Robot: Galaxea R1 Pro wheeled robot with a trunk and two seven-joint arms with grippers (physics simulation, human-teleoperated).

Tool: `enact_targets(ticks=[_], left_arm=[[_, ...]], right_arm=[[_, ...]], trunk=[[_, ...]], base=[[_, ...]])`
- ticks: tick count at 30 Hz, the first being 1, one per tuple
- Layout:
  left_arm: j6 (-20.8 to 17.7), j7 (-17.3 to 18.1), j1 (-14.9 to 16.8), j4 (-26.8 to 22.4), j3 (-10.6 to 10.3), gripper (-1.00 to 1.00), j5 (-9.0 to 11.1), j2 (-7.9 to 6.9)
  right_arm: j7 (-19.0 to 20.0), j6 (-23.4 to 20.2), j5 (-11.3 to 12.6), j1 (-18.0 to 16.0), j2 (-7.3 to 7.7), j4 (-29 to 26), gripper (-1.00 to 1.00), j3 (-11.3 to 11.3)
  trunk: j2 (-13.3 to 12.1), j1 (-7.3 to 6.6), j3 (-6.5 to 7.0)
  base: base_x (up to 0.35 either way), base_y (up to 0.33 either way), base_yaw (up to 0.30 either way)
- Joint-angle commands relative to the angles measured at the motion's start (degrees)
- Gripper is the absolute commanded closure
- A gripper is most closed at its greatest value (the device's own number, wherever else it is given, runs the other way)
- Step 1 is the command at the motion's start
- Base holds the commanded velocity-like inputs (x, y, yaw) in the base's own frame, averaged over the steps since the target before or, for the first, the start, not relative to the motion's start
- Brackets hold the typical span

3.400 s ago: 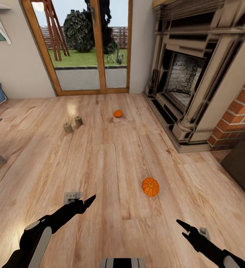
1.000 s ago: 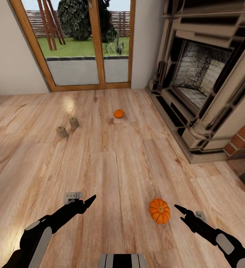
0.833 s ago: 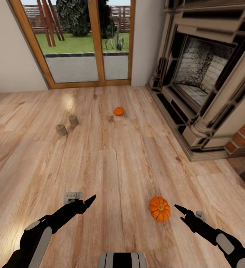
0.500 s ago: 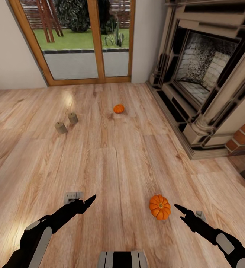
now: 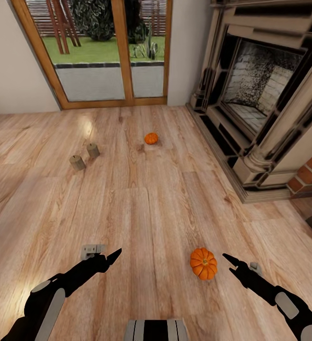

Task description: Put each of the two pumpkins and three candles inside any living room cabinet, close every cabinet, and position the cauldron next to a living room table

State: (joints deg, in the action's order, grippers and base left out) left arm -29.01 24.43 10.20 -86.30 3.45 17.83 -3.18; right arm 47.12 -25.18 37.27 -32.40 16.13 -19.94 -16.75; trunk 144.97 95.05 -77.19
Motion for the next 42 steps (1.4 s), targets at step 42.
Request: enact_targets(ticks=[42], left_arm=[[-0.6,0.0,-0.7,-0.3,0.2,-1.00,1.0,-0.42]], right_arm=[[-0.9,-1.0,-0.5,-0.1,-1.19,-0.9,-1.00,-0.4]], trunk=[[0.3,0.53,-4.69]], base=[[0.000,0.000,0.000]])
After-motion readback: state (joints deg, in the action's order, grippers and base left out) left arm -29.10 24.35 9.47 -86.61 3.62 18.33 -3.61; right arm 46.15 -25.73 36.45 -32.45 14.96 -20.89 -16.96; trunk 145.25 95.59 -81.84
